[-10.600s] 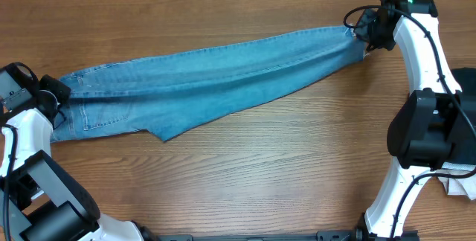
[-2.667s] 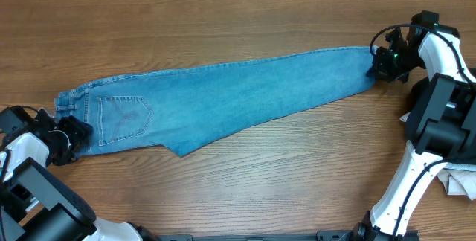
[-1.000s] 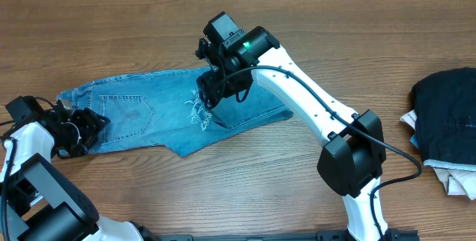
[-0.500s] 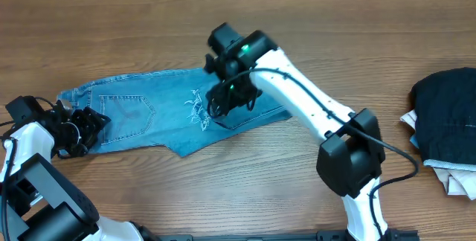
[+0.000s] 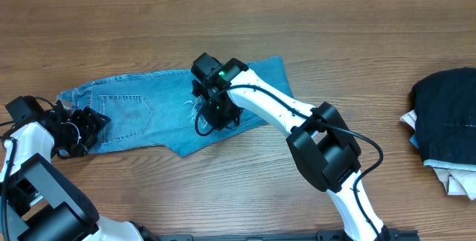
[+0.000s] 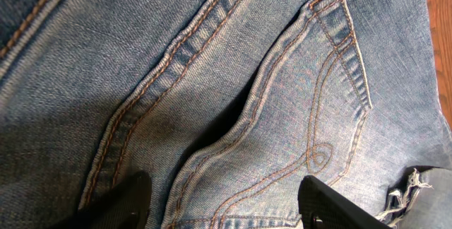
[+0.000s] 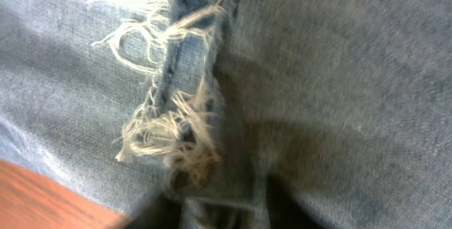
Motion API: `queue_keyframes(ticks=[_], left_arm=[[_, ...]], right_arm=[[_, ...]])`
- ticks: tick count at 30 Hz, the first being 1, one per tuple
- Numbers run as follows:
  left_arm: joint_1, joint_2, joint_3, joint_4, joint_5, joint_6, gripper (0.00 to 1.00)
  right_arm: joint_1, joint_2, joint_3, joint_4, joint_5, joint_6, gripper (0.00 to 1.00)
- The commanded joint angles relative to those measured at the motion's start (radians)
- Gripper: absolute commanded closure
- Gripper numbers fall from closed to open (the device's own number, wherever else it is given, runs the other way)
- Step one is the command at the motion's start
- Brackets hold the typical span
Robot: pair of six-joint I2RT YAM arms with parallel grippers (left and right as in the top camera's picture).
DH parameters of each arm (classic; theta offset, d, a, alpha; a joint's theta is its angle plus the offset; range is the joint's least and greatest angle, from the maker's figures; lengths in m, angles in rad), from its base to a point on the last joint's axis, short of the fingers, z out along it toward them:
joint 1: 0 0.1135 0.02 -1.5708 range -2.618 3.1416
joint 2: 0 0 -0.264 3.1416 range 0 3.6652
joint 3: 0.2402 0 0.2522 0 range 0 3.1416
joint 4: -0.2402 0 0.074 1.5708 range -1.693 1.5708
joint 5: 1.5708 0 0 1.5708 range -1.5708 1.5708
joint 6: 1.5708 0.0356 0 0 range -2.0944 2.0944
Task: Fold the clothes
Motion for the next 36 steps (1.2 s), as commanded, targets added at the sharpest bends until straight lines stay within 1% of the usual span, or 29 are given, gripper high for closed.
queue_keyframes(ticks=[1,3,7,9,13,17,18,19,20,22,23,25,26,27,28,29,30,31,33,35,36], left_arm=[[-0.007,0.005,0.021,0.0,0.011,-0.003,0.3],[-0.007,0.005,0.022,0.0,0.011,-0.003,0.3],[-0.007,0.005,0.022,0.0,0.01,-0.003,0.3],[-0.007,0.005,0.021,0.0,0.007,-0.003,0.3],[-0.007,0.005,0.022,0.001,0.007,-0.003,0.3],[-0.007,0.005,0.021,0.0,0.007,-0.003,0.3],[-0.007,0.005,0.021,0.0,0.007,-0.003,0.3],[-0.007,0.005,0.022,0.0,0.008,-0.003,0.3],[-0.007,0.005,0.021,0.0,0.008,-0.003,0.3],[-0.007,0.005,0.022,-0.001,0.008,-0.003,0.29],[-0.007,0.005,0.022,-0.002,0.008,-0.003,0.26],[-0.007,0.005,0.022,-0.003,0.008,-0.003,0.23],[-0.007,0.005,0.022,-0.003,0.015,-0.002,0.23],[-0.008,0.005,0.023,-0.003,0.044,0.018,0.21],[-0.014,0.0,0.026,-0.003,0.058,0.035,0.18],[-0.022,-0.007,0.029,-0.005,0.056,0.048,0.12],[-0.043,-0.027,0.038,-0.008,0.051,0.081,0.02],[-0.064,-0.048,0.044,-0.007,0.034,0.102,0.0],[-0.132,-0.113,0.066,-0.002,-0.089,0.126,0.0],[-0.166,-0.143,0.09,-0.005,-0.161,0.126,0.0],[-0.171,-0.149,0.103,-0.007,-0.196,0.125,0.0]], right_arm=[[0.003,0.013,0.0,0.035,0.011,0.004,0.96],[0.003,0.013,0.026,0.043,0.011,0.014,0.96],[0.003,0.011,0.21,-0.009,0.01,0.014,0.96],[0.003,0.011,0.274,-0.017,0.011,0.014,0.96],[0.009,0.013,0.272,-0.006,0.006,0.029,0.96],[0.045,0.013,0.27,0.005,-0.003,0.029,0.96],[0.056,0.013,0.27,0.005,-0.01,0.029,0.88],[0.066,0.013,0.27,0.004,-0.009,0.029,0.59],[0.072,0.013,0.27,0.004,-0.009,0.029,0.39],[0.071,0.013,0.27,-0.008,-0.008,0.028,0.32],[0.065,0.011,0.271,-0.018,-0.007,0.028,0.27],[0.032,-0.01,0.275,-0.058,0.021,0.029,0.23],[0.009,-0.035,0.275,-0.08,0.041,0.03,0.22],[-0.027,-0.08,0.275,-0.113,0.087,0.045,0.14],[-0.055,-0.115,0.275,-0.142,0.123,0.056,0.1],[-0.087,-0.149,0.275,-0.172,0.135,0.056,0.07],[-0.124,-0.179,0.275,-0.211,0.137,0.056,0.0],[-0.169,-0.206,0.275,-0.262,0.128,0.056,0.0],[-0.259,-0.228,0.275,-0.388,0.126,0.055,0.0],[-0.332,-0.227,0.272,-0.452,0.123,0.056,0.0],[-0.373,-0.227,0.271,-0.457,0.103,0.056,0.0]])
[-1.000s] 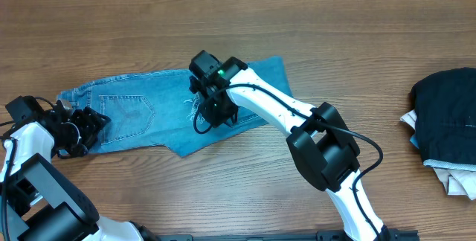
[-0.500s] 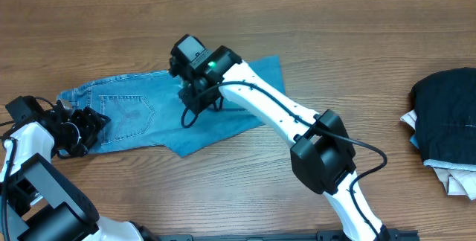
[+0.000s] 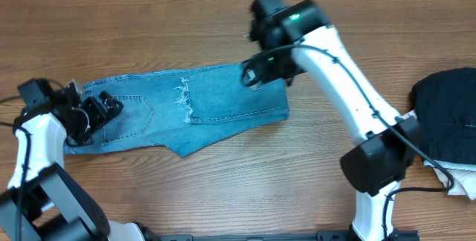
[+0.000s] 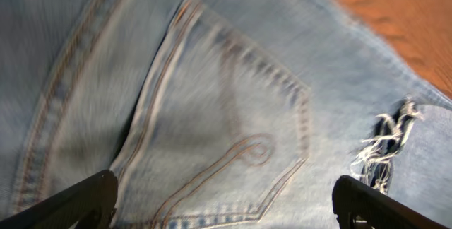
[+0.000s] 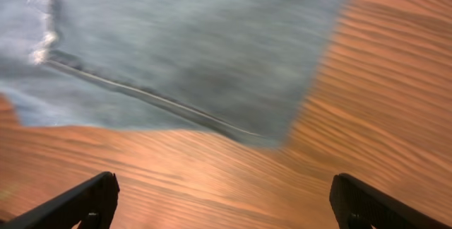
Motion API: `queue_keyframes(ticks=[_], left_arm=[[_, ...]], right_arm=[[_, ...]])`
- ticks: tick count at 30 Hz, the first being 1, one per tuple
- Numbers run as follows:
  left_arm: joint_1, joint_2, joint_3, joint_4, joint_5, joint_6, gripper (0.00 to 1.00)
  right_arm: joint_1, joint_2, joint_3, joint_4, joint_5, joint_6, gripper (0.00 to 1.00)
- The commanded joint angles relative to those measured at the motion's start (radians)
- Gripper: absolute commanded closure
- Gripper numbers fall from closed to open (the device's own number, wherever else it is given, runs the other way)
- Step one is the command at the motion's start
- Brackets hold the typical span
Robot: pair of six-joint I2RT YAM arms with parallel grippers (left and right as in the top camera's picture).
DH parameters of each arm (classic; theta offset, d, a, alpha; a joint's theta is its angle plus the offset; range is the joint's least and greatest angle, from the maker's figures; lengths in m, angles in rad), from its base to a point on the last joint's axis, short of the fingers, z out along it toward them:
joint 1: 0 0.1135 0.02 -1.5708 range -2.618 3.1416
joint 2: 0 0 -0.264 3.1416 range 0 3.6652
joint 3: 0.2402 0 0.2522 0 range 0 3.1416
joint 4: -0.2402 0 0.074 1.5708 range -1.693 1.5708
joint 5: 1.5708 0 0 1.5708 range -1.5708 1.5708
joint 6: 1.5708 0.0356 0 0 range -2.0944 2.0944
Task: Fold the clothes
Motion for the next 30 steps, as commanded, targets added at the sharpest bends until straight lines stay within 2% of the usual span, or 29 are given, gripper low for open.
queue_keyframes(ticks=[1,3,7,8,10,11,17,30], left_arm=[[-0.026,-0.058,0.078,-0.006,-0.173,0.029,0.0],[-0.002,-0.058,0.096,-0.011,-0.241,0.018,0.0],[0.032,-0.051,0.097,-0.003,-0.256,0.034,0.0],[0.034,-0.051,0.097,0.001,-0.28,0.032,0.0],[0.05,-0.051,0.097,0.019,-0.317,-0.028,0.0],[0.062,-0.051,0.097,0.025,-0.306,-0.028,0.0],[0.136,0.023,0.097,0.079,-0.267,0.011,0.12],[0.181,0.278,0.097,0.224,-0.24,0.026,0.04]], right_arm=[[-0.108,-0.008,0.011,-0.015,-0.047,0.004,0.0],[-0.151,-0.008,0.01,-0.011,-0.084,0.004,0.0],[-0.173,-0.008,0.01,-0.015,-0.138,0.002,0.01],[-0.156,-0.008,0.01,-0.015,-0.227,-0.047,0.11],[-0.098,-0.005,0.01,0.008,-0.272,-0.068,0.41],[-0.061,0.0,0.01,0.027,-0.273,-0.067,0.43],[0.089,0.019,-0.048,0.124,-0.269,-0.018,0.45],[0.092,0.019,-0.061,0.116,-0.268,0.016,0.45]])
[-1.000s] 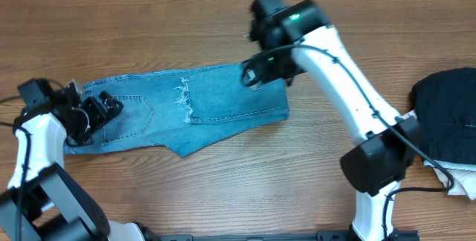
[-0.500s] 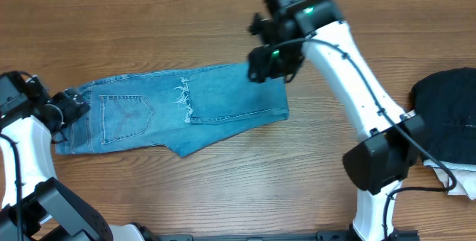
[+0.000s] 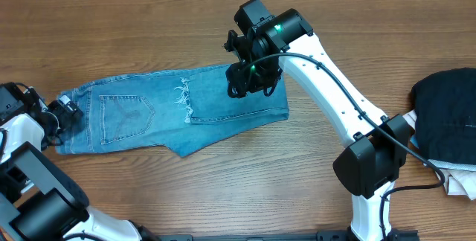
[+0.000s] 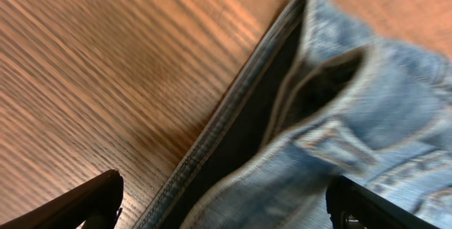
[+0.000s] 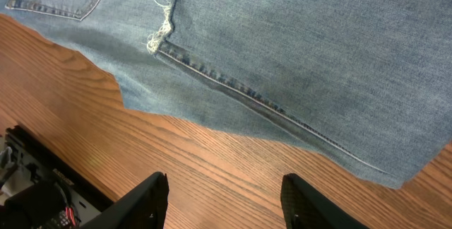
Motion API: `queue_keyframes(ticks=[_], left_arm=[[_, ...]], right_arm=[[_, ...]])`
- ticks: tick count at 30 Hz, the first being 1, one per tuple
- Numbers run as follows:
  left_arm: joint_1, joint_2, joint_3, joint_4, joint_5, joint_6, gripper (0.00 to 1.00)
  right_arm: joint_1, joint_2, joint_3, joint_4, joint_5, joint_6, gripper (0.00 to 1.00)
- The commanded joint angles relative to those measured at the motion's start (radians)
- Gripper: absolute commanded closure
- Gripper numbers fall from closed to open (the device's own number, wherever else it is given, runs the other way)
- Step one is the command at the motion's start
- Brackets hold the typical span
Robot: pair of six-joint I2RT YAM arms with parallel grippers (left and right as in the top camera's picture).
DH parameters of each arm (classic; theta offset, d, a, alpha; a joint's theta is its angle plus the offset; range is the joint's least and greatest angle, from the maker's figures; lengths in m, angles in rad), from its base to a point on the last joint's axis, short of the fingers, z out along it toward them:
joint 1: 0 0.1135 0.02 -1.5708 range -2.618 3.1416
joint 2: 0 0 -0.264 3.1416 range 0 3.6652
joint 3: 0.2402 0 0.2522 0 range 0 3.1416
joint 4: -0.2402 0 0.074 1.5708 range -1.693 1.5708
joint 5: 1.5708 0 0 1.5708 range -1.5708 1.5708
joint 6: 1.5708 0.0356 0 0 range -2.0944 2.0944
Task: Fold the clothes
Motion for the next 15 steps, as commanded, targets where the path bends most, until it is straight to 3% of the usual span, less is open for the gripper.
queue_keyframes(ticks=[1,5,9,13,15], left_arm=[[0.013,0.093,0.018,0.02,0.036,0.015,0.04],[0.014,0.194,0.018,0.044,0.163,0.083,0.09],[0.014,0.26,0.018,0.044,0.219,0.108,0.51],[0.014,0.267,0.018,0.047,0.233,0.109,0.67],[0.014,0.267,0.018,0.047,0.235,0.108,0.83]], right_arm=[[-0.003,0.003,-0.007,0.003,-0.005,0.014,0.45],[-0.003,0.003,-0.007,0.004,-0.005,0.024,0.45],[-0.003,0.003,-0.007,0.004,-0.005,0.024,0.44],[-0.003,0.003,-0.007,0.004,-0.006,0.024,0.45],[-0.003,0.003,-0.007,0.003,-0.006,0.027,0.45]])
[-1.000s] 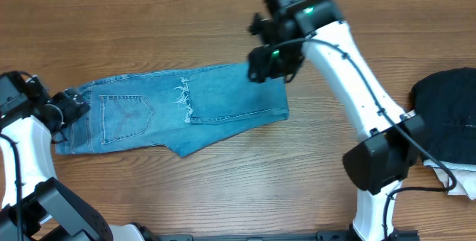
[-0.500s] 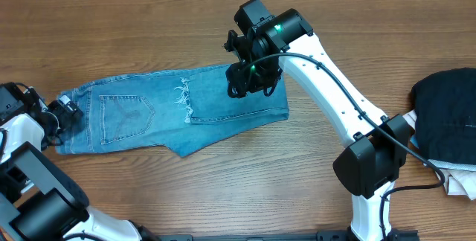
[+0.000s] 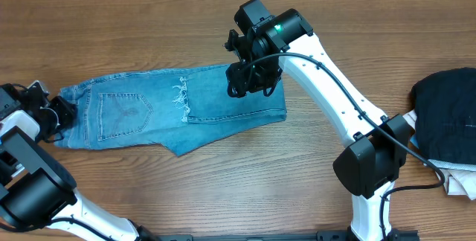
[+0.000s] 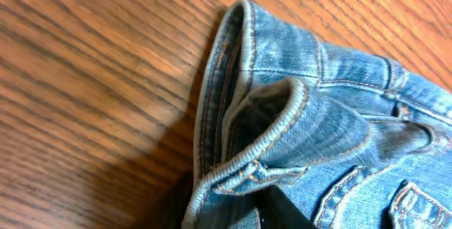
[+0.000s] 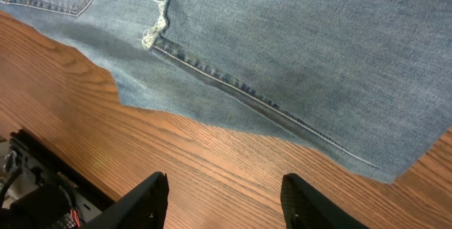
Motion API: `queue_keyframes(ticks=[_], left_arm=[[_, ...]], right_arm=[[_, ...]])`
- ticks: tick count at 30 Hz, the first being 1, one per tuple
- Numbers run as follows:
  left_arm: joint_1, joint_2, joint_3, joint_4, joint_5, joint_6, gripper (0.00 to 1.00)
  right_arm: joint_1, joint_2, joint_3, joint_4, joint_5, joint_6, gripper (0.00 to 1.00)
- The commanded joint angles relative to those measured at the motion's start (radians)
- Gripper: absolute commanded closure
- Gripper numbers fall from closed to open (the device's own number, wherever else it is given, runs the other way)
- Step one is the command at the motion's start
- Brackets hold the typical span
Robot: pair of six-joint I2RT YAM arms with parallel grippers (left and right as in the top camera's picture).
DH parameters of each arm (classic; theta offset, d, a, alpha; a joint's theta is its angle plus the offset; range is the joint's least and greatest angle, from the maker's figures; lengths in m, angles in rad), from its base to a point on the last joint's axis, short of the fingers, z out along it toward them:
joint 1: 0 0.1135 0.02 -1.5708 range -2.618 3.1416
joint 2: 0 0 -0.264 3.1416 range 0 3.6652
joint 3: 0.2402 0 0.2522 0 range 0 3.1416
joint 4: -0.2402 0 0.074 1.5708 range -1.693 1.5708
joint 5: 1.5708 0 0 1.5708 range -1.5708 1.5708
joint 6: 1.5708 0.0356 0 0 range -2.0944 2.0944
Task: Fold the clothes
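Blue jeans [image 3: 171, 111] lie folded across the table, the frayed leg hem [image 3: 181, 92] resting on top near the back pocket. My left gripper [image 3: 53, 114] is at the waistband's left end; in the left wrist view the waistband corner [image 4: 282, 116] curls up and a dark finger [image 4: 282, 211] is pressed into the denim, shut on it. The right gripper [image 3: 249, 81] hangs open above the folded right part of the jeans, and its fingers [image 5: 152, 201] frame bare wood below the fold's edge [image 5: 247, 95].
A pile of dark and white clothes [image 3: 446, 122] lies at the table's right edge. Bare wooden tabletop [image 3: 149, 25] surrounds the jeans. The left arm's base [image 3: 37, 196] is at the front left.
The left gripper's fingers stood wide apart at the waistband corner and are now shut on it. The jeans sit slightly further left. The right gripper has hardly moved.
First the right gripper was down on the frayed hem at mid-jeans and the left was open over the back pocket. Then the right was open and raised near the fold. Afterwards the left sat open at the waistband end, where it now grips.
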Motion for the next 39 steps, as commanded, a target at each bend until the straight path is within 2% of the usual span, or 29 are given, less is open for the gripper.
queue_keyframes(ticks=[1,4,7,10,15,17,21,24,29,33,39], left_arm=[[-0.008,0.1,-0.058,-0.034,0.026,-0.004,0.96],[0.0,0.092,-0.013,-0.077,0.175,-0.003,0.96],[0.032,0.055,0.166,-0.272,0.158,-0.011,0.96],[0.116,0.044,0.427,-0.473,0.13,-0.063,0.96],[0.203,0.044,0.746,-0.623,0.135,-0.118,0.96],[0.19,0.044,0.844,-0.677,0.201,-0.119,0.96],[0.077,0.043,0.987,-0.763,0.363,-0.115,0.96],[-0.069,0.043,1.073,-0.8,0.364,-0.116,0.96],[-0.269,0.043,1.078,-0.797,0.331,-0.116,0.96],[-0.448,0.043,1.077,-0.808,0.173,-0.116,0.96],[-0.629,0.045,1.069,-0.848,-0.008,-0.116,0.96]], right_arm=[[-0.003,0.003,-0.006,0.003,-0.006,0.005,0.48],[-0.01,0.003,-0.006,0.002,0.026,0.01,0.5],[-0.071,0.002,-0.003,-0.006,0.058,0.062,0.51],[-0.177,0.001,-0.003,-0.023,0.059,0.068,0.5],[-0.32,0.001,-0.003,-0.06,0.089,0.045,0.5],[-0.354,0.001,-0.003,-0.066,0.096,0.026,0.5],[-0.364,0.001,-0.003,-0.067,0.112,0.024,0.5],[-0.354,0.003,-0.006,-0.035,0.111,0.023,0.5],[-0.319,0.006,-0.106,0.093,0.107,0.027,0.51],[-0.241,0.006,-0.235,0.192,0.099,0.036,0.51],[-0.205,0.006,-0.259,0.213,0.099,0.062,0.52]])
